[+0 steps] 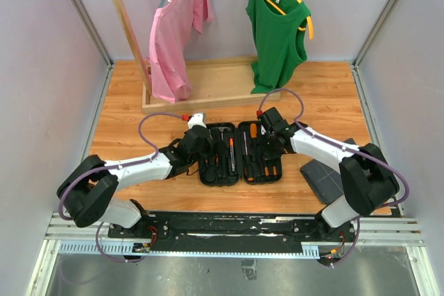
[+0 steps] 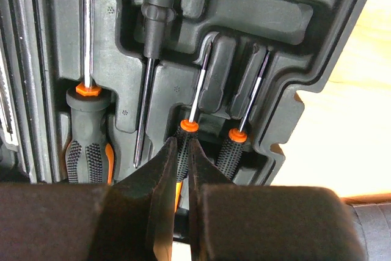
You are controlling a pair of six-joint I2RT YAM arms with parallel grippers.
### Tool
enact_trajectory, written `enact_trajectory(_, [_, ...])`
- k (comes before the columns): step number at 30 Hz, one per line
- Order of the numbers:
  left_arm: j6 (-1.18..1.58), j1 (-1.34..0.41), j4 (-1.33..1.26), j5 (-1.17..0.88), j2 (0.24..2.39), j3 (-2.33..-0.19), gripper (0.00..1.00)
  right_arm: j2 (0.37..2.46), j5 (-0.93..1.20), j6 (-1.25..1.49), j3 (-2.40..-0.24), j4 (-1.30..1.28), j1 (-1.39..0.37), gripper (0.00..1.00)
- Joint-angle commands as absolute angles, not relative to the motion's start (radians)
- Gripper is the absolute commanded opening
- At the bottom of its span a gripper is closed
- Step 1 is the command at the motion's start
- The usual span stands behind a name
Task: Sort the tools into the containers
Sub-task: Place the screwdriver in the storage box, then close the storage box at the center of the board.
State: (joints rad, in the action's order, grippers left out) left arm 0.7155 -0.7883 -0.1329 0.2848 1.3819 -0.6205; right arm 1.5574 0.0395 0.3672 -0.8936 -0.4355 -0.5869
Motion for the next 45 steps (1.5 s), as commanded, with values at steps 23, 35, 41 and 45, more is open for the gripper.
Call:
enact_trajectory(23, [0.635,-0.782,-0.086,0.347,1.318,-0.675,0.82,1.474,-0.018,0.308,-0.939,-0.466,-0.685,0.17])
enact_trajectory(35, [0.582,-0.662,-0.027,0.351,1.162,-0.655,0.86,1.159,-0.196,0.222,-0.896,-0.41,-0.674,0.58])
enact_trajectory(41, [0.582,-0.577,-0.015,0.301,1.1,-0.609,0.88,1.064,-0.287,0.278,-0.808,-0.398,-0.633,0.77])
enact_trajectory(45, [0.586,-0.517,-0.023,0.224,1.074,-0.572,0.89,1.044,-0.221,0.326,-0.762,-0.382,-0.551,0.91])
